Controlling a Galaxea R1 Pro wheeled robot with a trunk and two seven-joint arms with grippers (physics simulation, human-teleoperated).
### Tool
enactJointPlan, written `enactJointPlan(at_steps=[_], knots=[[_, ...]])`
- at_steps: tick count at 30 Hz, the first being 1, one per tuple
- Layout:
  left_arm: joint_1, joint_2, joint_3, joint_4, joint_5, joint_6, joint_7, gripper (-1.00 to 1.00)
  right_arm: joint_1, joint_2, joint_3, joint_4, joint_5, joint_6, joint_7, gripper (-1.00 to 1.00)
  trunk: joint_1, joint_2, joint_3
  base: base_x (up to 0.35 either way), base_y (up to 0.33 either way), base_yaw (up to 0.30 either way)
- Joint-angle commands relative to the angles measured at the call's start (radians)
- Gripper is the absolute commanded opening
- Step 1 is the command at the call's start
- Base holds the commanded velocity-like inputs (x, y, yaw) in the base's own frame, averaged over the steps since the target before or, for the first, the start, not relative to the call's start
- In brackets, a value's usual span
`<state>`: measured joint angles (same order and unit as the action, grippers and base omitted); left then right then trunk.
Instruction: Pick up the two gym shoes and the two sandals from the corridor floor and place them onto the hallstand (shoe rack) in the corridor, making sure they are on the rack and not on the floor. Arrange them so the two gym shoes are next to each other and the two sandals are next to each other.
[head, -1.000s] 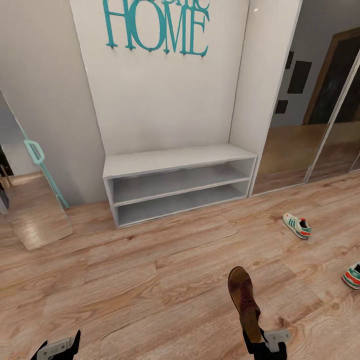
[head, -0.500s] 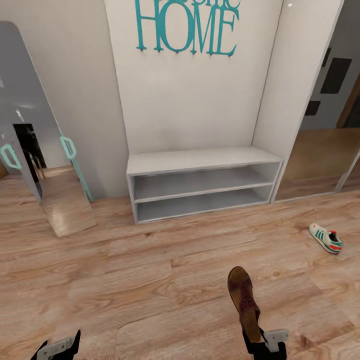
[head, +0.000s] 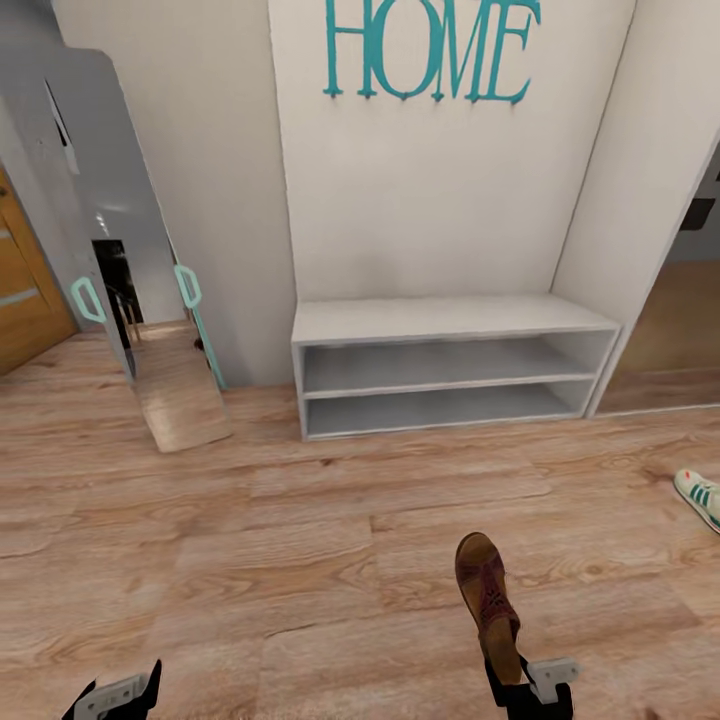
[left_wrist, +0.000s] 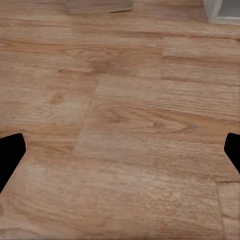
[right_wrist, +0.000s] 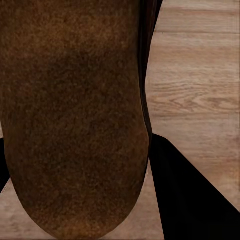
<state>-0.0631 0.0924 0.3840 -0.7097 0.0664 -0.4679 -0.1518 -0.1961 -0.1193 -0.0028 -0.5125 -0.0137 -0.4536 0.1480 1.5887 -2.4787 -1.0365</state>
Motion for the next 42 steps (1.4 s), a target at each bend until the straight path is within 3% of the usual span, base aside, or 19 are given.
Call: enactJointPlan(at_steps=[1,13,30,42], knots=[[-0.001,0.0,0.003,0.001,0.007,-0.001,-0.012,1.0,0.0,0.0,0.0,0.0,-0.005,-0.002,0.005,-1.0,0.0,0.0,-0.002,0.0,0.0,0.227],[0.0,0.0,0.003,0.001,0.006,-0.003,-0.017,1.0,0.0,0.0,0.0,0.0,-0.005,-0.002,0.005,-1.0,0.0,0.0,-0.013,0.0,0.0,0.227],[0.0,0.0,0.003,0.001,0.006,-0.003,-0.016,1.0,0.0,0.0,0.0,0.001,-0.005,-0.002,0.005,-1.0,-0.065,0.119,0.024,0.0,0.0,0.227],[0.0,0.0,0.003,0.001,0.007,-0.003,-0.015,1.0,0.0,0.0,0.0,0.002,-0.005,-0.002,0.005,-1.0,-0.065,0.119,0.018,0.0,0.0,0.227]])
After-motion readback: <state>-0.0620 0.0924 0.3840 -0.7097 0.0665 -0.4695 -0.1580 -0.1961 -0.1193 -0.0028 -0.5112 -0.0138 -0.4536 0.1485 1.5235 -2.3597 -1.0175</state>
